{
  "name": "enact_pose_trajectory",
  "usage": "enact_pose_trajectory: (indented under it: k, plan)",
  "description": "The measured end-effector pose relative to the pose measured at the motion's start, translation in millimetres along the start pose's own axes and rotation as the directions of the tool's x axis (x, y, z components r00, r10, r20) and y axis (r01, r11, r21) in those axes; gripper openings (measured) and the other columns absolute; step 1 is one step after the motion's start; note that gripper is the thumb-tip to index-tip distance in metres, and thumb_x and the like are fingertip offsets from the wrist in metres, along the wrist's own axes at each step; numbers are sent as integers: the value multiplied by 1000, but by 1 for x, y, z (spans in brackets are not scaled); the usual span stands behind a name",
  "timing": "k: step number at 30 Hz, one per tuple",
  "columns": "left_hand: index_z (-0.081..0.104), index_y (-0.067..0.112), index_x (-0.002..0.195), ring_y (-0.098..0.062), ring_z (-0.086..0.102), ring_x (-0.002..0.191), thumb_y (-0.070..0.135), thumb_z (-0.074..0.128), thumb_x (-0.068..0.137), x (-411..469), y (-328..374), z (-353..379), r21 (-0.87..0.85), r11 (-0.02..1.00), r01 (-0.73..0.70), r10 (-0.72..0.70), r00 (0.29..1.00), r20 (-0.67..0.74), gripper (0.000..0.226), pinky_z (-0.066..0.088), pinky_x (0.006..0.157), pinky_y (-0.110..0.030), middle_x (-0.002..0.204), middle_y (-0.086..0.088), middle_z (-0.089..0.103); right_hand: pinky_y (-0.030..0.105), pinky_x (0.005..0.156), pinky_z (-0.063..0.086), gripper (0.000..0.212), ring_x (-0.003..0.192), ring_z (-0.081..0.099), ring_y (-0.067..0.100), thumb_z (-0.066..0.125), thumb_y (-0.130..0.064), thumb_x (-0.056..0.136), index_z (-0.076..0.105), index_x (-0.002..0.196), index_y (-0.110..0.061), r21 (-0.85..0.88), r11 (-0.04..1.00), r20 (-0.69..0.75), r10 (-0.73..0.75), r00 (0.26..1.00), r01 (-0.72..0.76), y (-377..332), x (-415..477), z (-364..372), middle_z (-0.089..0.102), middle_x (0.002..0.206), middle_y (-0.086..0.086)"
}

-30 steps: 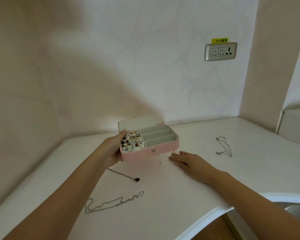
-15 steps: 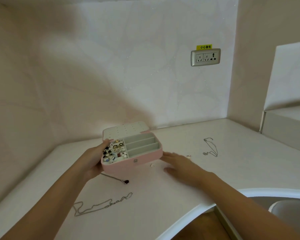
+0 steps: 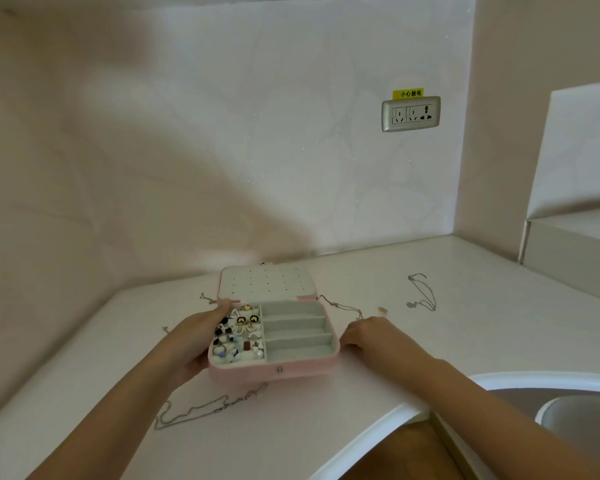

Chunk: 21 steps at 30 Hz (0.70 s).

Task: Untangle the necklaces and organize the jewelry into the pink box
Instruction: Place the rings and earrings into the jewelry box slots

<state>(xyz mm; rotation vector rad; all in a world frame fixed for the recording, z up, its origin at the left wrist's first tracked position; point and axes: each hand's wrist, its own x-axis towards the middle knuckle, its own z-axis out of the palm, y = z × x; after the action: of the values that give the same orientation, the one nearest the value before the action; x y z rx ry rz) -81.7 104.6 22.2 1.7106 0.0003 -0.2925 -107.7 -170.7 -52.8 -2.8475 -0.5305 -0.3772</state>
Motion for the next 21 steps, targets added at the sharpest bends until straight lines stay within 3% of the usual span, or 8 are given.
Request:
enact_pose_trajectory:
  k: [6,9,14,18,21]
  plan:
    - [65,17,103,-27,71,88,35,43,99,-13,-16,20,38,999,14,-16,998,62,29,54,82,-38,93,-9,75,3,78,35,25,96,61,8,52,-10,95,72,106,-19,82,986,-111,151,982,-143,15,-44,-17,68,106,-9]
    - [66,19,102,-27,71,90,36,42,100,-12,-22,33,44,999,14,-17,997,73,29,52,89,-41,93,-8,75,2,76,37,22,86,60,3,58,-6,90,73,100,-17,177,947,-159,297,942,-269,28,-54,-22,69,98,-8]
    - [66,16,97,-20,72,74,36,40,101,-5,-24,49,67,997,26,-28,999,27,33,53,62,-28,79,-5,75,4,70,42,23,77,62,2,67,1,80,70,81,-22,408,834,-179,471,864,-370,41,-52,-31,69,83,-6]
    - [67,16,89,-22,69,80,45,36,100,4,-27,45,411,911,-5,29,998,-52,44,52,74,-29,85,-7,73,4,66,43,28,70,61,-5,68,4,76,69,76,-24,522,757,-120,520,846,-392,43,-44,-36,70,81,-8]
    - [68,10,90,-17,65,83,44,31,101,8,-33,42,640,763,-89,141,990,-30,52,45,67,-24,89,-6,71,11,69,47,27,70,63,1,69,6,75,67,76,-21,636,686,-90,522,848,-354,33,-37,-37,70,82,-8]
